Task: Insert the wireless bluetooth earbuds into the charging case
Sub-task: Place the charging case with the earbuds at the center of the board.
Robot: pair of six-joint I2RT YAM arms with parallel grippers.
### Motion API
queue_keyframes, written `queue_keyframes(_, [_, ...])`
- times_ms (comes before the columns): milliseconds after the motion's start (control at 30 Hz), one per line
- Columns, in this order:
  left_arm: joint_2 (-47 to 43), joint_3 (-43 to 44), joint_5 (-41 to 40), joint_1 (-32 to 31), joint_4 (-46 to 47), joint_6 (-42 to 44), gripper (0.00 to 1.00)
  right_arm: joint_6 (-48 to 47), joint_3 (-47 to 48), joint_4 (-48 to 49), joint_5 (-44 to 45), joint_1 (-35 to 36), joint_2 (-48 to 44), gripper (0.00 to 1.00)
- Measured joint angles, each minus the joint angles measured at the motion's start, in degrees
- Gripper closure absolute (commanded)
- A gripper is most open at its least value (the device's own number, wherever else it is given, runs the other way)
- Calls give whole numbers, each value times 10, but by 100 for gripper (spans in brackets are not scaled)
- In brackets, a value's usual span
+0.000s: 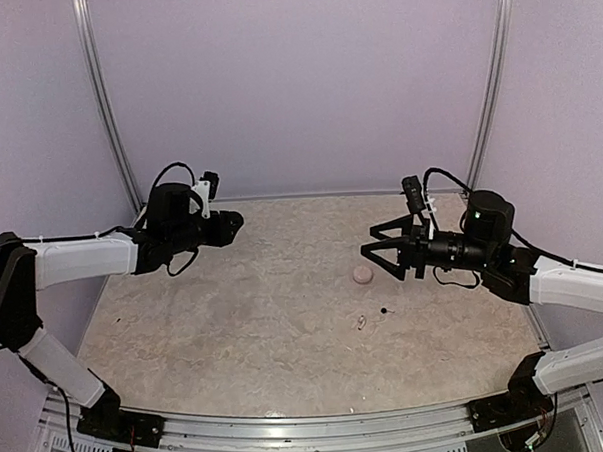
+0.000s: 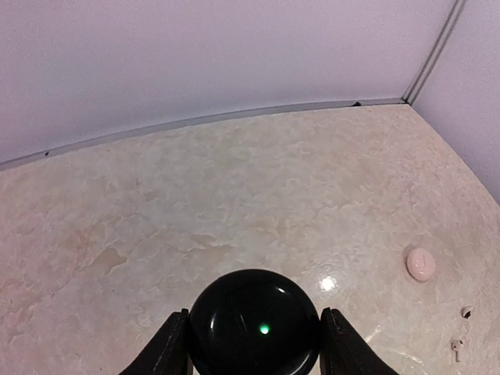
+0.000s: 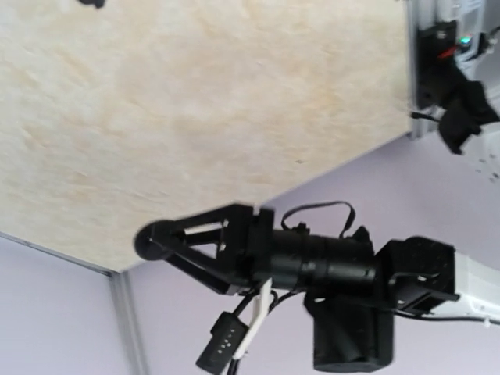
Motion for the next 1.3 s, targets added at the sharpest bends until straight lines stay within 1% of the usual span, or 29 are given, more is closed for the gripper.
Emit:
queue_keyframes(33, [17,2,-1,32,0,-19,61,-2,0,-1,5,-2,4,20])
queue_keyframes(67, [31,2,-2,47,0,-37,61,-6,0,-2,14,-4,10,20])
queue_keyframes(200, [95,10,-8,84,-4,-88,60,-15,0,-12,39,-13,35,20])
queue_keyframes(400, [190,81,-26,101,-38,-113,57,-29,24,-46,58,-35,93,20])
queue_keyframes(600, [255,156,-28,111,-70,-115,55,-43,59,-77,63,-54,139,21])
queue_keyframes(733, [292,186,-27,111,-87,-115,54,-47,75,-90,66,-75,178,22])
queue_keyframes(933, [323,195,-23,111,-119,-115,51,-64,106,-129,85,-86,240,23])
queue_keyframes(1100, [331,198,-22,111,-130,-114,46,-83,142,-155,96,-94,285,22])
queue_keyframes(1167, [331,198,-20,111,-130,-114,43,-90,150,-160,98,-102,301,22])
queue_keyframes(1300, [331,198,-18,111,-136,-114,32,-103,155,-161,83,-123,329,22])
